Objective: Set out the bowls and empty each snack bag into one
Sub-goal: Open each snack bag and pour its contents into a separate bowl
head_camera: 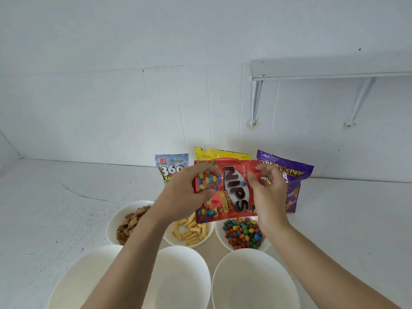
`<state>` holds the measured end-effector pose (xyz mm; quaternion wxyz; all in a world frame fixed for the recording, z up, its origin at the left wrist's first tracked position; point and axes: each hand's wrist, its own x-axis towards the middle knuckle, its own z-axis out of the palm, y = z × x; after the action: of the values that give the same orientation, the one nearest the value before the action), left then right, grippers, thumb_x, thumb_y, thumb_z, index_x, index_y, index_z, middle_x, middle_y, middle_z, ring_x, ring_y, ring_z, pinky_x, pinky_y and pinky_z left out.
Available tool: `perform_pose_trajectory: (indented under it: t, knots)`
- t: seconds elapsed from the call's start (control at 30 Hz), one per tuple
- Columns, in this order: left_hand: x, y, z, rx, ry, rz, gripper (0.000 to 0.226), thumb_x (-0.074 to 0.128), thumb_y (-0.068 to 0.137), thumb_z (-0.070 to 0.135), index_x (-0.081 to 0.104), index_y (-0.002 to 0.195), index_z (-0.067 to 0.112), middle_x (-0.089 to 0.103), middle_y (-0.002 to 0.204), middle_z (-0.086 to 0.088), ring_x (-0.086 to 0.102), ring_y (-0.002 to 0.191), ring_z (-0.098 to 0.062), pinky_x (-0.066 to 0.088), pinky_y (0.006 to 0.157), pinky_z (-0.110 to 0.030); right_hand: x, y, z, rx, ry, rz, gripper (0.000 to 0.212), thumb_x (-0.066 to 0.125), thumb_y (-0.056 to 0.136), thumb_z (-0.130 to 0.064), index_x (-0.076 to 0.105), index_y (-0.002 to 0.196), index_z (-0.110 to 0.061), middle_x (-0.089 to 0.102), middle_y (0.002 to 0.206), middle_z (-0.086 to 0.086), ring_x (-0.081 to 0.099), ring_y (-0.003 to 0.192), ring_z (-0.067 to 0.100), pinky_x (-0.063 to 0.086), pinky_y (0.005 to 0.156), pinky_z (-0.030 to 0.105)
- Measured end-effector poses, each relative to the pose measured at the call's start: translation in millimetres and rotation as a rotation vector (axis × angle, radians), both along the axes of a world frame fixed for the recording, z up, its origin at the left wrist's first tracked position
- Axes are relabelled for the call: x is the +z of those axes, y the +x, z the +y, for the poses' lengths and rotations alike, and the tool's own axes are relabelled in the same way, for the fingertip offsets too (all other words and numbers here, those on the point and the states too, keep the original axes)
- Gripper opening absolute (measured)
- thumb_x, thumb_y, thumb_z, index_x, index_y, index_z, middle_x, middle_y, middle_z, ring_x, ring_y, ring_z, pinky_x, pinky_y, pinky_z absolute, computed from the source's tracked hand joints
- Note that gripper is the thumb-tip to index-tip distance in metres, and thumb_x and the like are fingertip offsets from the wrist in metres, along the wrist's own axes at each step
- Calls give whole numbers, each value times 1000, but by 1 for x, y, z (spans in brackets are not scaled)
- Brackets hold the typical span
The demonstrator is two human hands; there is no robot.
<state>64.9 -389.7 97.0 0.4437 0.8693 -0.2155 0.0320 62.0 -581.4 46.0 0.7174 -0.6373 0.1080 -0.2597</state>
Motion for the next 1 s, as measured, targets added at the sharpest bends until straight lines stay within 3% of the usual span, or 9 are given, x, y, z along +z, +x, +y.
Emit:
perform_pose_trajectory:
  t: [0.17, 0.33, 0.47, 0.57, 0.67, 0.8, 0.9, 1.0]
  knots:
    - [-13, -4, 9, 89, -235, 73, 34, 74, 92, 9, 76, 102, 41, 72, 107, 22, 72, 99, 1, 61, 64, -22, -10, -3, 0, 94, -133, -35, 17, 76, 89, -19, 65, 102, -25, 64, 120, -1, 63, 112, 8, 60, 86, 24]
    - [-25, -12, 19, 177, -422, 158, 36, 75, 89, 3, 79, 98, 37, 78, 102, 13, 76, 96, -8, 62, 62, -26, -6, -9, 1, 295, -112, 31, 36, 88, 76, -16, 69, 101, -32, 67, 119, -7, 70, 105, 16, 64, 75, 40]
    - [-34, -17, 25, 259, -535, 220, 33, 76, 87, 5, 78, 99, 35, 77, 105, 9, 77, 92, -8, 62, 59, -27, 2, -12, -2, 450, -193, 115, 46, 92, 68, -11, 72, 104, -32, 76, 99, -14, 74, 94, 10, 64, 78, 41]
    - [-40, -21, 26, 305, -625, 272, 32, 77, 86, 4, 79, 103, 31, 77, 106, 7, 78, 91, -14, 64, 61, -33, 3, -14, 3, 505, -127, 106, 52, 91, 68, -4, 75, 109, -32, 77, 105, -5, 74, 98, 15, 64, 80, 42]
    - [-43, -28, 25, 300, -718, 293, 32, 80, 79, 6, 77, 106, 23, 78, 109, 3, 78, 94, -23, 65, 70, -43, 1, -15, 11, 419, 70, 44, 47, 87, 70, 1, 77, 108, -25, 77, 105, -1, 75, 99, 18, 63, 77, 41]
    - [-49, -37, 23, 268, -718, 324, 36, 86, 67, 12, 69, 99, 13, 75, 114, 1, 76, 101, -25, 64, 73, -48, -4, -13, 24, 278, 245, 41, 23, 79, 82, -4, 79, 97, -21, 78, 102, -1, 75, 98, 19, 63, 73, 41]
    - [-51, -40, 25, 278, -615, 303, 30, 87, 72, 6, 67, 92, 13, 77, 110, 1, 76, 100, -22, 65, 67, -41, -4, -10, 35, 238, 299, 65, 24, 73, 88, 0, 79, 94, -23, 77, 106, 1, 74, 100, 19, 62, 71, 39]
    - [-51, -38, 35, 259, -532, 354, 24, 86, 74, 9, 71, 89, 19, 78, 109, 1, 77, 99, -22, 65, 70, -41, 1, -6, 42, 222, 331, 94, 28, 68, 91, 3, 77, 97, -23, 76, 109, 2, 74, 101, 20, 63, 80, 46]
